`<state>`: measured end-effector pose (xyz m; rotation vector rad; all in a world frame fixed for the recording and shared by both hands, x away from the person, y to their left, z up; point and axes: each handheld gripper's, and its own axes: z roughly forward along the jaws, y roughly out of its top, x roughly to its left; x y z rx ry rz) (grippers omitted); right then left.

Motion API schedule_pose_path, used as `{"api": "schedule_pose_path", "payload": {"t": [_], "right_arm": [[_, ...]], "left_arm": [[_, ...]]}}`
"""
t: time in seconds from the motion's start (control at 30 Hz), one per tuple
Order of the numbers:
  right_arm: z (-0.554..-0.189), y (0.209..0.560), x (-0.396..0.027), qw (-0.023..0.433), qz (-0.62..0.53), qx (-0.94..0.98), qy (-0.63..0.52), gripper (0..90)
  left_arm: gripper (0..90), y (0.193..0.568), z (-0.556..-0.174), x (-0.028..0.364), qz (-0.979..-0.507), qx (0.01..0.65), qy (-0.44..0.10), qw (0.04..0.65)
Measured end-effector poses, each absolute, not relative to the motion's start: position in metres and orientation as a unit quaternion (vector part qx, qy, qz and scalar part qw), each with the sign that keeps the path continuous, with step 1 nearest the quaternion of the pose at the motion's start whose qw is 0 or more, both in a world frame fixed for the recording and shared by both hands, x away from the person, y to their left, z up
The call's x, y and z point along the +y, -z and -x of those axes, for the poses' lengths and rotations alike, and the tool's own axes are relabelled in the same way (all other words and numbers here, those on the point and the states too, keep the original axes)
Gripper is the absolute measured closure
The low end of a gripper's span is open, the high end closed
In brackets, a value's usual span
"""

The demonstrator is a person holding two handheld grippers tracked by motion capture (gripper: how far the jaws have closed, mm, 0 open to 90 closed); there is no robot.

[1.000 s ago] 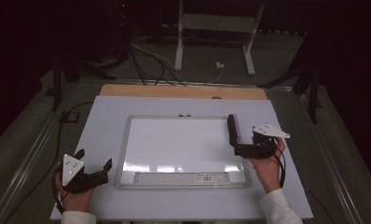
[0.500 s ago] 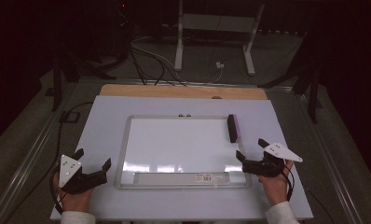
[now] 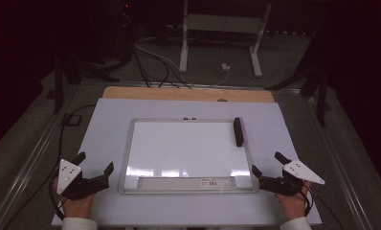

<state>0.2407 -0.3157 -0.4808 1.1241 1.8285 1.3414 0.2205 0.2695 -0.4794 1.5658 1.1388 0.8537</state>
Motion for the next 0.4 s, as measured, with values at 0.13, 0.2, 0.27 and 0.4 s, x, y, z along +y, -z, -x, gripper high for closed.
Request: {"api": "schedule_pose_path", "payload": {"t": [0.13,0.2,0.27,0.4], "right_arm": [[-0.2379,0.4797,-0.318,0.309,-0.422,0.686,-0.505,0.0],[-0.2369,0.4799,-0.3178,0.311,-0.426,0.683,-0.506,0.0],[-0.236,0.4809,-0.3168,0.309,-0.427,0.683,-0.506,0.0],[-0.2349,0.4804,-0.3158,0.315,-0.425,0.684,-0.502,0.0]], "left_arm": [[0.7,0.4794,-0.2204,0.2698,-0.644,0.469,-0.353,0.49],[0.7,0.48,-0.221,0.2695,-0.646,0.469,-0.353,0.488],[0.7,0.4804,-0.2211,0.2691,-0.647,0.47,-0.353,0.486],[0.7,0.48,-0.2208,0.2686,-0.648,0.47,-0.354,0.484]]}}
